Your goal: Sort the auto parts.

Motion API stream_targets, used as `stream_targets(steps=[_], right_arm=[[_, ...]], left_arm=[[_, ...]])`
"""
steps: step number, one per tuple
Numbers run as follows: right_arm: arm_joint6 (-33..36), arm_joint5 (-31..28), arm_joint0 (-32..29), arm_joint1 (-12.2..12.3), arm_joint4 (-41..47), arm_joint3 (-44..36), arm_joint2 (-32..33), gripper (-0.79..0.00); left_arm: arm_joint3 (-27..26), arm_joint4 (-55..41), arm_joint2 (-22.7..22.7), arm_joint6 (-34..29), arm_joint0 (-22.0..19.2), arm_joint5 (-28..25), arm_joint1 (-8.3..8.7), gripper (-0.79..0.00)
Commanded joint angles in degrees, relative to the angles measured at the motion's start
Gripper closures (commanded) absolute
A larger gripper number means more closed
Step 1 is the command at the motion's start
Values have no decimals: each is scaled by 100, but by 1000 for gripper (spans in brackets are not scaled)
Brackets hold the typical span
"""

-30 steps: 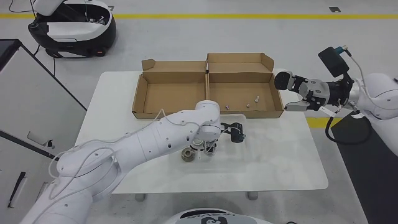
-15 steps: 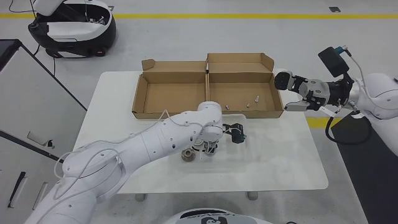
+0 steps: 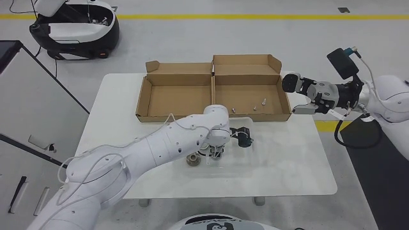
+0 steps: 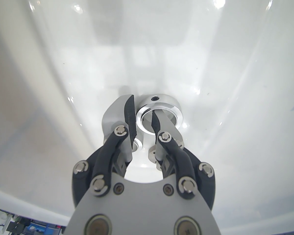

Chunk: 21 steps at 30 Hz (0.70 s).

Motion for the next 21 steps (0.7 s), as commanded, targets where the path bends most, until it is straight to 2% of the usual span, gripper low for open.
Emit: stream_targets(steps=[1,2,9,13,17,21], right_arm=[[0,0,0,0,0,0,0,-785],[0,0,0,0,0,0,0,-785],[0,0,0,0,0,0,0,-785],[0,0,0,0,0,0,0,-785],[0,0,0,0,0,0,0,-785],[0,0,0,0,0,0,0,-785]], left_arm=[[32,-28,1,-31,1,31,-14,-132],[58,-52,1,-47,-6,48,-24,0],[113,-159,1,-30,-61,32,-33,0],[41,-234,1,-41,-196,43,44,0],[-275,-453,-8,-105,-436,107,234,0],[-729,-537,-171,-112,-586,115,575,0]])
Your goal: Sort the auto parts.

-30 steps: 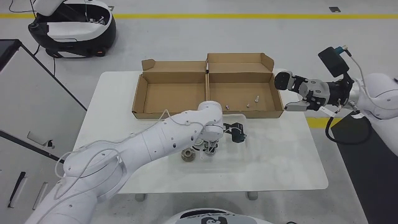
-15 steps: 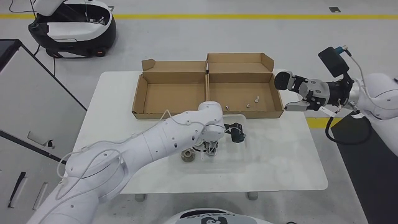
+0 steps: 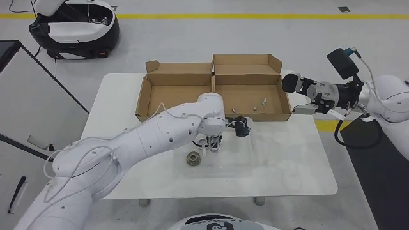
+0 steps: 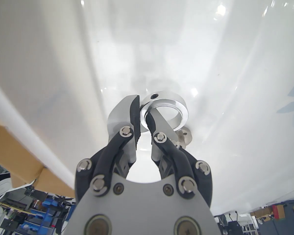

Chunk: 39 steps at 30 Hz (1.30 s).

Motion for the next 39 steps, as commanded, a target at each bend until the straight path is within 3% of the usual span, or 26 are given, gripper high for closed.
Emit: stream_targets(steps=[1,8,11,17,20,26,29,39], right_arm=[[0,0,0,0,0,0,0,-785],[0,0,0,0,0,0,0,-785],[0,0,0,0,0,0,0,-785],[0,0,0,0,0,0,0,-785],[0,0,0,0,0,0,0,-785],[0,0,0,0,0,0,0,-785],[0,0,0,0,0,0,0,-785],[0,0,0,0,0,0,0,-785]], left_arm=[[-232,12,-92,36,-16,-34,187,0],[-1106,-73,-981,800,320,-798,1098,0],[-1394,-27,-1622,1432,713,-1430,1583,0],[-1749,31,-2978,2718,1561,-2717,2327,0],[-1886,56,-3673,3408,1987,-3230,2585,0],[-2559,372,-4289,5071,2556,-3230,2922,0],[-2710,737,-4351,6038,2652,-3230,3041,0],[-2477,2998,-4082,10599,2528,-3230,3482,0]])
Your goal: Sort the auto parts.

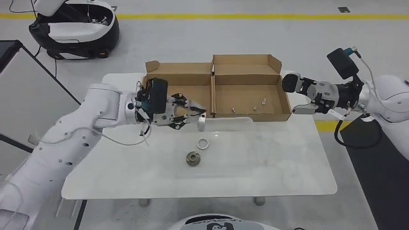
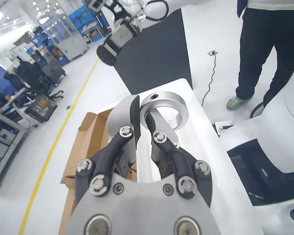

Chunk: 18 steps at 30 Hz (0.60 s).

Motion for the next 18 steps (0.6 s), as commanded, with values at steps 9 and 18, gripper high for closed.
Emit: stream_targets(steps=[9,18], right_arm=[[0,0,0,0,0,0,0,-785],[0,0,0,0,0,0,0,-785]], left_arm=[[278,1197,167,1945,-162,0,154,0],[288,449,51,2640,114,367,74,0]])
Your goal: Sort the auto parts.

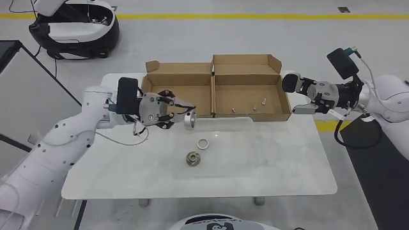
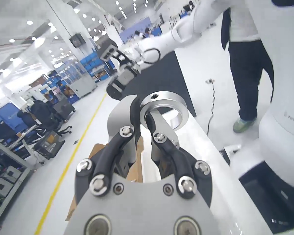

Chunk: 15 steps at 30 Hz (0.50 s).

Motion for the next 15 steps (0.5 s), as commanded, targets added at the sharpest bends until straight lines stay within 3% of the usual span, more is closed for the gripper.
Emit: stream_targets(steps=[1,15], right_arm=[[0,0,0,0,0,0,0,-785],[0,0,0,0,0,0,0,-785]], left_arm=[[21,-96,-44,328,41,23,-26,0],[-886,-1122,3,1358,366,890,-260,0]])
